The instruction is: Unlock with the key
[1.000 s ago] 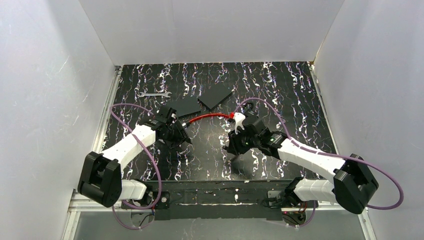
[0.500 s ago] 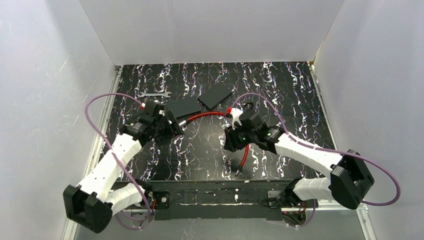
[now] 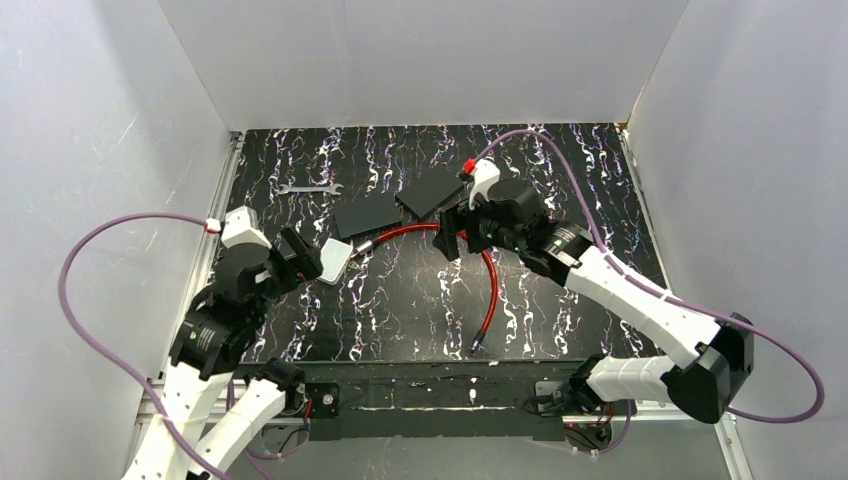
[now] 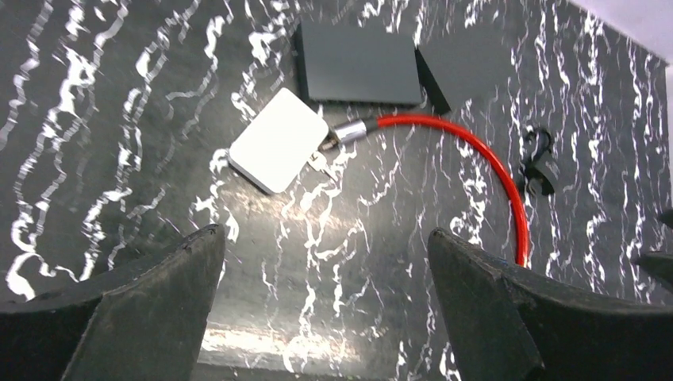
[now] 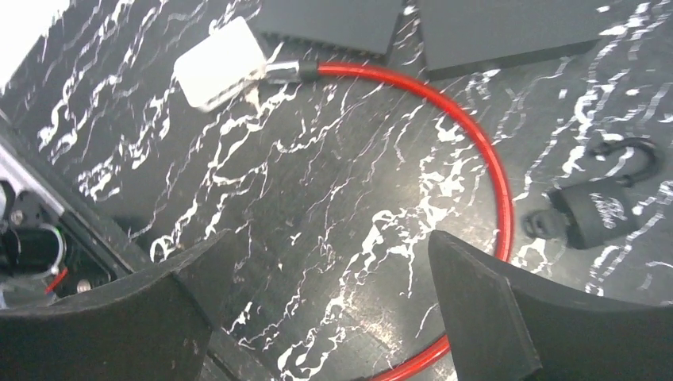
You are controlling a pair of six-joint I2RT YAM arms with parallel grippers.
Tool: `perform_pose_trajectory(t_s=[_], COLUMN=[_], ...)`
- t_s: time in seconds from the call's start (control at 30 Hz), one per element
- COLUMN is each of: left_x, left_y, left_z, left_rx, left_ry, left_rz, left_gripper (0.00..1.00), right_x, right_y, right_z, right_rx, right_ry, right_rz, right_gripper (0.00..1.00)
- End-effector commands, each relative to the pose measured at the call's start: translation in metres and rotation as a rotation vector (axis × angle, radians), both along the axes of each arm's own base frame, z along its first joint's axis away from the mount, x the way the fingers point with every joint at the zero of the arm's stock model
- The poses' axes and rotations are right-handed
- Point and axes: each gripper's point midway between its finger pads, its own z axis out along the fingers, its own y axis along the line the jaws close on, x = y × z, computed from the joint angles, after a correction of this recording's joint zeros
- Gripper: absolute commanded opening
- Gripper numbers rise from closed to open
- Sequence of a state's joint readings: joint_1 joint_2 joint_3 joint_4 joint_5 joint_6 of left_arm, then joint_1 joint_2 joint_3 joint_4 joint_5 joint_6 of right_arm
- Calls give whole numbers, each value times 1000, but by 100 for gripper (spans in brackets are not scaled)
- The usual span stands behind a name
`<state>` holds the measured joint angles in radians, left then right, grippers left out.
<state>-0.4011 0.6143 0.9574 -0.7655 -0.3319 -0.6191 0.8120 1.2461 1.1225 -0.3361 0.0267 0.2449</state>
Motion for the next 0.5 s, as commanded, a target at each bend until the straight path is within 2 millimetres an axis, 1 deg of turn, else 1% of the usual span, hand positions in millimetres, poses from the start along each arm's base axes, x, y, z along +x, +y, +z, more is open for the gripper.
perform_pose_trajectory(t_s=[0.0, 0.07, 0.17, 0.3, 0.4, 0.47], left_x=[-2, -8, -17, -25, -27, -28], left_y=[31, 35, 39, 36, 34, 31], left_z=[11, 11, 4, -7, -12, -20], left_rx=[123, 134, 142, 121, 107, 102], left_ry=[-85, -85, -73, -83, -87, -73], left_rz=[77, 81, 82, 51, 38, 27], left_gripper=[98, 98, 98, 98, 98, 98], right_x=[16, 18, 12, 0, -7, -8], right_y=[-41, -63, -81, -93, -94, -95], right_z=[53, 54, 50, 43, 38, 36], right_rx=[58, 66, 82, 138, 201, 247], right_ry=[-87, -73, -36, 16, 37, 44], right_rz=[-263, -401, -493, -559, -563, -580], right_gripper=[98, 98, 98, 98, 98, 98])
